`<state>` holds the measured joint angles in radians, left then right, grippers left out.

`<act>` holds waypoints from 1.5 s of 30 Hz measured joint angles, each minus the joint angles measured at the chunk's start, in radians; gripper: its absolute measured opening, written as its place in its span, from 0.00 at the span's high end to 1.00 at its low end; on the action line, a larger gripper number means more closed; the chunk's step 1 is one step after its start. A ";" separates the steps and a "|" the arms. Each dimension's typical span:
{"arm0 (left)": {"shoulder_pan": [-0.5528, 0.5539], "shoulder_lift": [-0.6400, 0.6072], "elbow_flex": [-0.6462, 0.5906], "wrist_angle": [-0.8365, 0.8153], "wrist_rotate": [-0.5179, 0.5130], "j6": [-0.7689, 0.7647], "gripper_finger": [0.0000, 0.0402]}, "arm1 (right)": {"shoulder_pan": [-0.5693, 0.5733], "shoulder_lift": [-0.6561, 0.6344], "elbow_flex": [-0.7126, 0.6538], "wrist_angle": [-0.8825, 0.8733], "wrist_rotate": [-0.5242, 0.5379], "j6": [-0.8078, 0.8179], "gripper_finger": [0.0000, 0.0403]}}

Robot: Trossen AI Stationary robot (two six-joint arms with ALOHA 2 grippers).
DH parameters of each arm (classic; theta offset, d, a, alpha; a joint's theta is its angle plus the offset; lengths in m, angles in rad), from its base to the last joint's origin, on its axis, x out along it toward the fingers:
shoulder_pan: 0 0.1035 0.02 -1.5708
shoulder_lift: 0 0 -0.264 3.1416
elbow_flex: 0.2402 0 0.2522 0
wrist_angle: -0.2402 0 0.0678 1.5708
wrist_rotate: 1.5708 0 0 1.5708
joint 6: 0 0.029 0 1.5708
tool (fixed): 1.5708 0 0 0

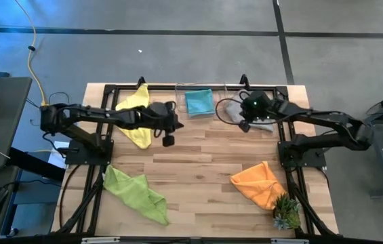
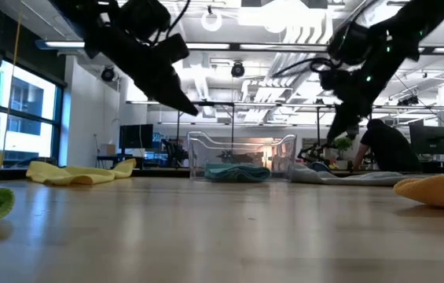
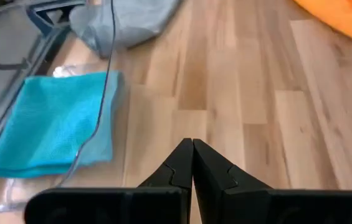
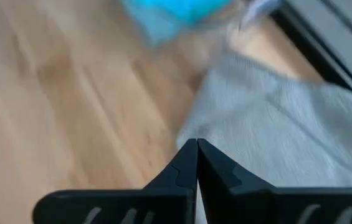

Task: Fold microfiber towels
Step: Adjust the transparent bin

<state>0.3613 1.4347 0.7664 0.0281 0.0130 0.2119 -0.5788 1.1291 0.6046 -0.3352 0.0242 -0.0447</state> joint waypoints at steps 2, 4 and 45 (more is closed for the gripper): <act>-0.017 0.041 0.000 0.034 -0.050 0.000 1.00 | -0.006 0.030 -0.035 0.132 0.003 0.050 1.00; -0.022 0.080 0.000 0.049 -0.105 -0.001 1.00 | -0.015 0.073 -0.044 0.219 0.039 0.089 1.00; 0.170 0.100 0.007 -0.046 -0.270 -0.043 1.00 | -0.064 0.338 0.159 0.308 0.034 0.110 1.00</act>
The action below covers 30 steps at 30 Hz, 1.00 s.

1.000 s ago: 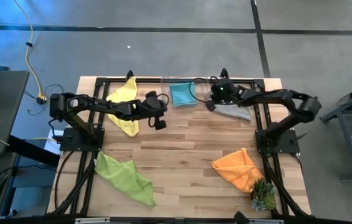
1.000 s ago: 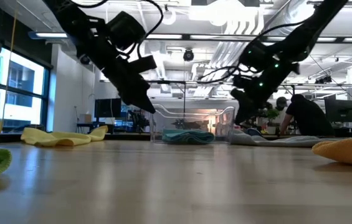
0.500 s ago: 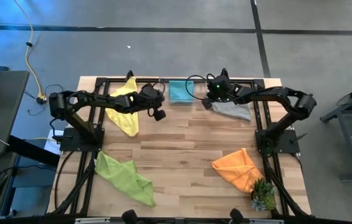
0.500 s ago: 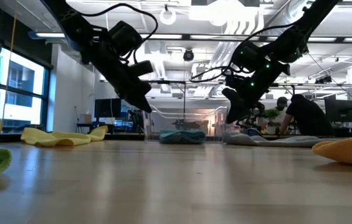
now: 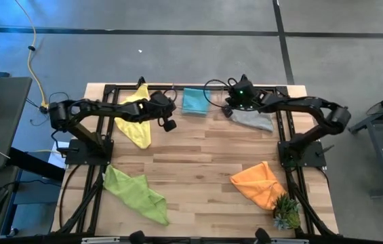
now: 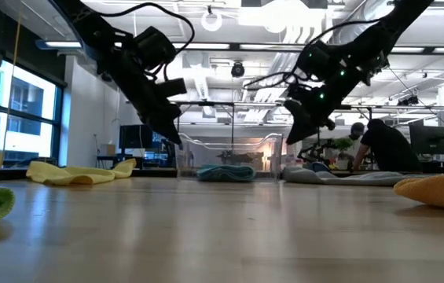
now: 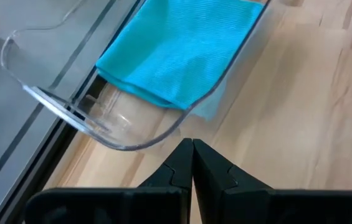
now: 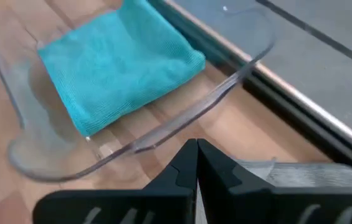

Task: Fold microfiber towels
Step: Adjust the transparent bin

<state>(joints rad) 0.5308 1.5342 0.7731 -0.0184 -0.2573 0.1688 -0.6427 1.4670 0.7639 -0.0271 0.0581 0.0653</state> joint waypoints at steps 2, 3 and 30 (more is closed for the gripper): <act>0.000 -0.007 0.000 -0.007 0.000 -0.001 1.00 | -0.001 -0.040 0.000 -0.044 0.022 -0.009 1.00; 0.000 -0.011 -0.001 -0.011 0.001 -0.002 1.00 | -0.001 -0.059 0.000 -0.072 0.035 -0.019 1.00; -0.041 -0.017 -0.007 -0.029 0.220 -0.044 1.00 | 0.133 0.024 -0.027 0.068 -0.005 0.050 1.00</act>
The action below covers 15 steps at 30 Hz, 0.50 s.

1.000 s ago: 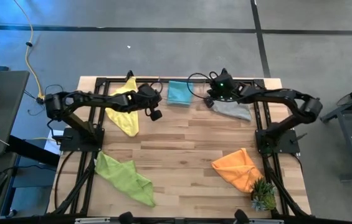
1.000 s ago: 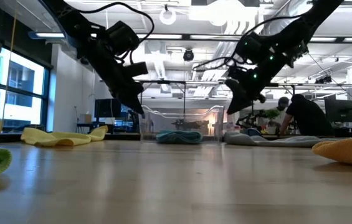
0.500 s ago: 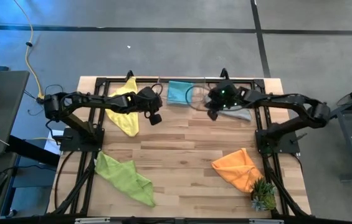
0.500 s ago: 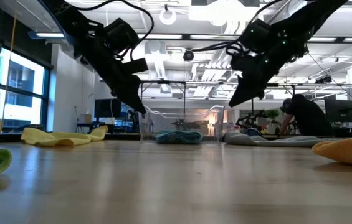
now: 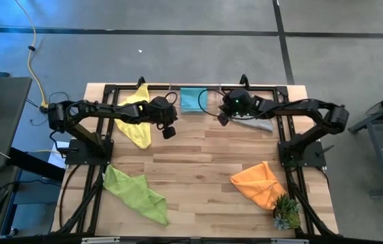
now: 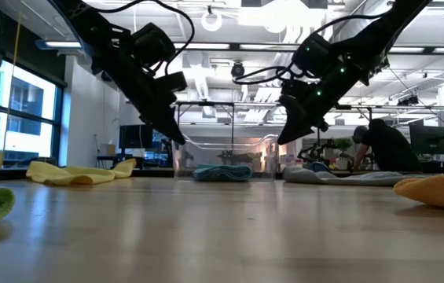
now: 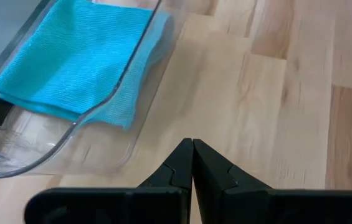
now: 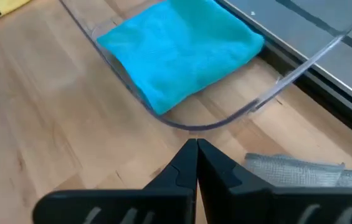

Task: Fold microfiber towels
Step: Adjust the transparent bin, then fold the gray towel

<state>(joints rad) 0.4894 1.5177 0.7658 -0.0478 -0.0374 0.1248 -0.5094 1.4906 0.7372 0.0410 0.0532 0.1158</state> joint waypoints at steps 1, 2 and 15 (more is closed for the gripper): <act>-0.001 0.000 0.000 0.001 0.000 -0.001 1.00 | -0.003 0.000 0.000 0.001 -0.001 -0.001 1.00; -0.001 0.000 0.000 0.001 0.000 -0.002 1.00 | -0.004 0.000 0.000 0.001 -0.003 -0.002 1.00; -0.034 0.000 -0.061 0.098 0.153 -0.027 1.00 | -0.028 -0.182 -0.042 -0.446 0.007 0.073 0.72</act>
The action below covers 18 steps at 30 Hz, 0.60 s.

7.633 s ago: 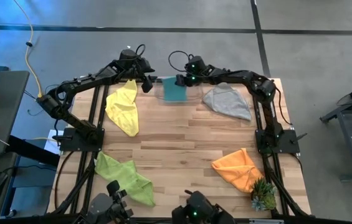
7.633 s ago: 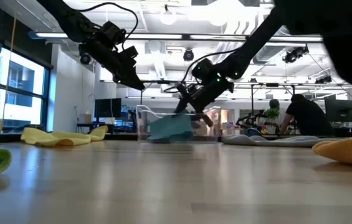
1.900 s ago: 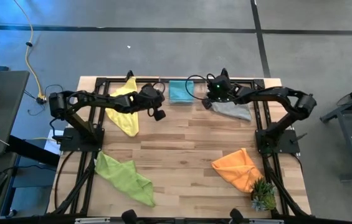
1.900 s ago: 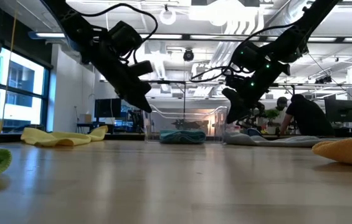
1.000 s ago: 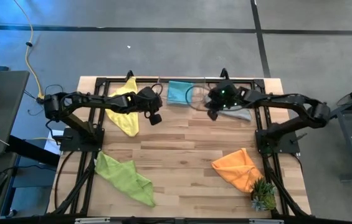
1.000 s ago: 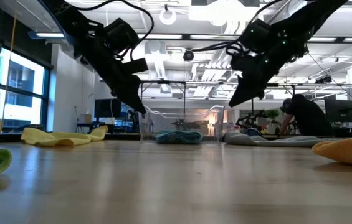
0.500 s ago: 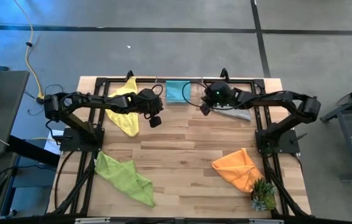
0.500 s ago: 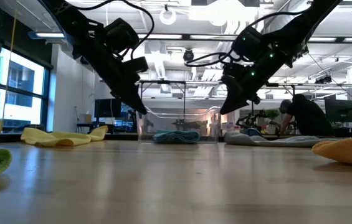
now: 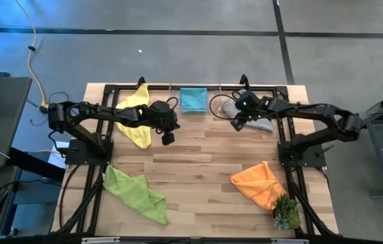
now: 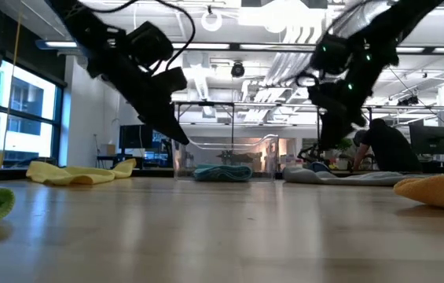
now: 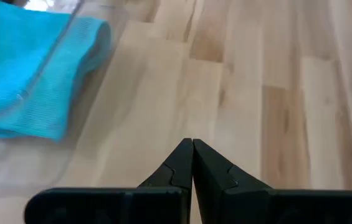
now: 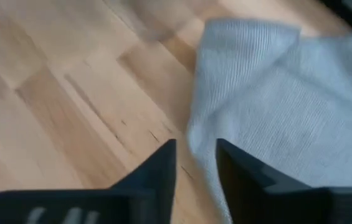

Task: Fold microfiber towels
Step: Fold the gray towel

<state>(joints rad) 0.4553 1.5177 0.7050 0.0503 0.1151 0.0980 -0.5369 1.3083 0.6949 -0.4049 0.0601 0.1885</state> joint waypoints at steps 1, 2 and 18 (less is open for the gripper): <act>0.001 0.000 -0.026 0.048 0.024 -0.019 1.00 | -0.003 0.006 -0.026 0.047 -0.006 0.016 0.68; 0.001 0.000 -0.054 0.100 0.042 -0.041 1.00 | -0.006 0.014 -0.051 0.106 -0.009 0.026 0.65; -0.172 -0.073 -0.215 0.320 -0.018 -0.174 1.00 | -0.051 0.298 -0.117 0.529 0.023 0.169 0.66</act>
<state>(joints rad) 0.2835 1.4451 0.4904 0.3705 0.0975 -0.0761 -0.5878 1.6066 0.5775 0.1245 0.0832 0.3580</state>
